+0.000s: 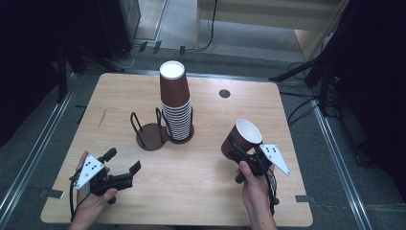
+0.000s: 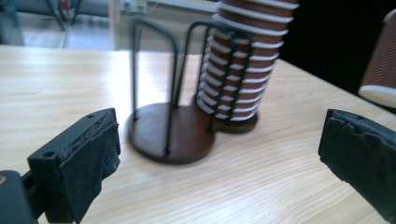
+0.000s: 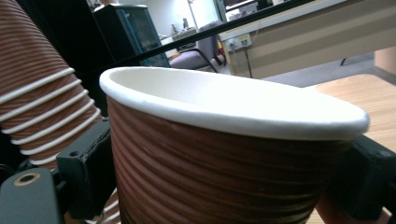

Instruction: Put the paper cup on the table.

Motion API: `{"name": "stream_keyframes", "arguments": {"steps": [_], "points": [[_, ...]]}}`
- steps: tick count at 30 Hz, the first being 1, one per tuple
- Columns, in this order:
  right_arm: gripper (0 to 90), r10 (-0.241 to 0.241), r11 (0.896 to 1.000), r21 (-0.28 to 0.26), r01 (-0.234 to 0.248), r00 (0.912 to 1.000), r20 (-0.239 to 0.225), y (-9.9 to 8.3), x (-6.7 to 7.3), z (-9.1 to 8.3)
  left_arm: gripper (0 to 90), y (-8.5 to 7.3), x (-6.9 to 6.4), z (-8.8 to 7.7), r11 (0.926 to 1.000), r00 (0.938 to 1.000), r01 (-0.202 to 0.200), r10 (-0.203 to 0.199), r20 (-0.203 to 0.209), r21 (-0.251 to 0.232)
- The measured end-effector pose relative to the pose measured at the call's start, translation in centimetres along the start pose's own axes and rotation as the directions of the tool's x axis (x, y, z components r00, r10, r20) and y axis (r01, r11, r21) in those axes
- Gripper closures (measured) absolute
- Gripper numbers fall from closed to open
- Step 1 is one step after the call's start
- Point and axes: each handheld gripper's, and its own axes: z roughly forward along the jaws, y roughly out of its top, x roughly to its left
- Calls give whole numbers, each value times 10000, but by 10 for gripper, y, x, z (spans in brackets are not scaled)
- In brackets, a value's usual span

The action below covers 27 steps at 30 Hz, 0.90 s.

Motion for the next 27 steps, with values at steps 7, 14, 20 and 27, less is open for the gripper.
{"name": "stream_keyframes", "arguments": {"steps": [7, 14, 20, 27], "points": [[100, -808, 9966, -93, 814, 9953, 543, -5, -6, 4, 0, -9, 23, -14, 10000, 9980, 52, -51, -631, 8], [100, -1577, 9872, -98, 1594, 9826, 983, -13, -10, 10, 0, -16, 45, -27, 10000, 9923, 37, -30, -1235, 60], [99, -2317, 9715, -129, 2366, 9599, 1581, -16, -15, 20, 0, -19, 56, -34, 10000, 9895, 46, -35, -1444, 71], [99, -2314, 9690, -333, 2446, 9470, 2229, -8, -25, 35, 0, -20, 64, -36, 9998, 9854, 128, -98, -1701, 171]]}}
